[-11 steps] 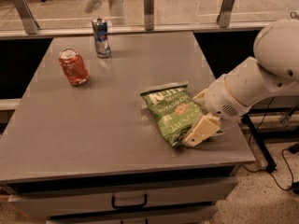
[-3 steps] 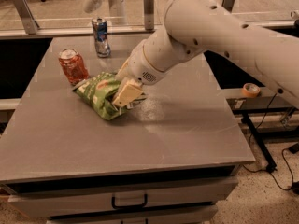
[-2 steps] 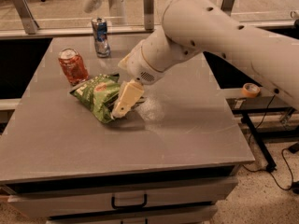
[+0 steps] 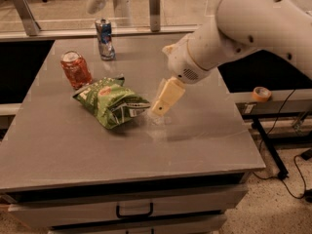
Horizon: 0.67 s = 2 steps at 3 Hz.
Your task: Move green jalapeno chip bag near coke can
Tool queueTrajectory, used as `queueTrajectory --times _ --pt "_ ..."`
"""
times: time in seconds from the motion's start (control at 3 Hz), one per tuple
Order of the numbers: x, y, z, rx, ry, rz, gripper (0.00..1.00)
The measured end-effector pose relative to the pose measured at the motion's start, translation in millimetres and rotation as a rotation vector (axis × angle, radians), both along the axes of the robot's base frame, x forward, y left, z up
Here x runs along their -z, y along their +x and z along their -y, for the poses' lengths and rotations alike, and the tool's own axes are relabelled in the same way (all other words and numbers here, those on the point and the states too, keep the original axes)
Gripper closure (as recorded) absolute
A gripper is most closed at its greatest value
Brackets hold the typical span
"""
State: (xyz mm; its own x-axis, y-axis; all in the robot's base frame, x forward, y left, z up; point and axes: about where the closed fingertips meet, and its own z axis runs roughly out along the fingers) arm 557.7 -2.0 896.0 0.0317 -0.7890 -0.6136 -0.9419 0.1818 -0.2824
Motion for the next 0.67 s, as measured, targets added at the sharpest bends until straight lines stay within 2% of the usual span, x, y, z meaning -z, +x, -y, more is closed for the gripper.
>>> queueTrajectory --times 0.33,0.67 --pt "-15.2 -4.5 76.0 0.111 -0.029 0.006 0.00" --pt "-15.2 -5.0 83.7 0.124 -0.033 0.003 0.00"
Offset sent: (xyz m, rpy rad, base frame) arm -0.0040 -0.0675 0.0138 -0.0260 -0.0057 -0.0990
